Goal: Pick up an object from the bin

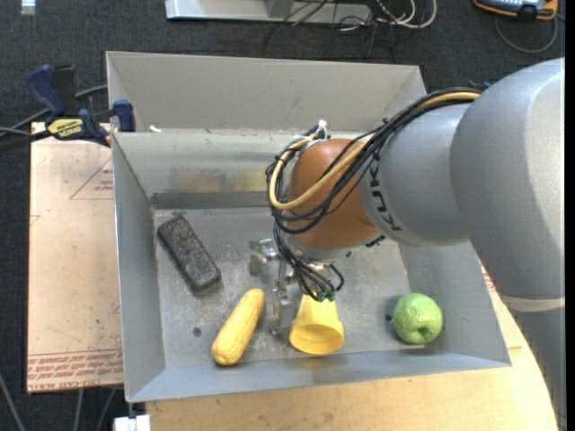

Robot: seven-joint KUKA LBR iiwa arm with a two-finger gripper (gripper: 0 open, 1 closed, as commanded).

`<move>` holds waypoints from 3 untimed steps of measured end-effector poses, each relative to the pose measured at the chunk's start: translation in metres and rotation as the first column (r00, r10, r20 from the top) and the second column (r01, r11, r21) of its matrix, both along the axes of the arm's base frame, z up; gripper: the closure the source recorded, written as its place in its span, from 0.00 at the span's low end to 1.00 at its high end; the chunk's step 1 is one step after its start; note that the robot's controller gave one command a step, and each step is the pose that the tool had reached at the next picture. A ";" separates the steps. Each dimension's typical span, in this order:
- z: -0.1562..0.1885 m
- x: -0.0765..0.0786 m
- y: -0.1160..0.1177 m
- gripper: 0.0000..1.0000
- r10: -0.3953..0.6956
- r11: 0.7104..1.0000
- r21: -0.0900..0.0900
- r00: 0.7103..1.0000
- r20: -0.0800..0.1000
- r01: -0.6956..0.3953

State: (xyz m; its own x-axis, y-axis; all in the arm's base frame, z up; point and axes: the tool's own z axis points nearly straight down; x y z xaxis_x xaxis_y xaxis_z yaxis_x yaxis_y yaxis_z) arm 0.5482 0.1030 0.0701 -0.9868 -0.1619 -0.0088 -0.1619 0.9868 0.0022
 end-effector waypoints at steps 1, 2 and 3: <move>0.000 -0.016 0.009 0.00 0.046 0.999 -0.002 0.999 0.002 -0.046; 0.000 -0.058 0.039 1.00 0.166 0.986 0.000 0.986 0.001 -0.166; 0.000 -0.058 0.039 1.00 0.165 0.986 0.000 0.986 0.001 -0.165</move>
Offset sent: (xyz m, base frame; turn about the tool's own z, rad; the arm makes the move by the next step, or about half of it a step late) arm -0.0576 0.0382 0.0000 -0.1683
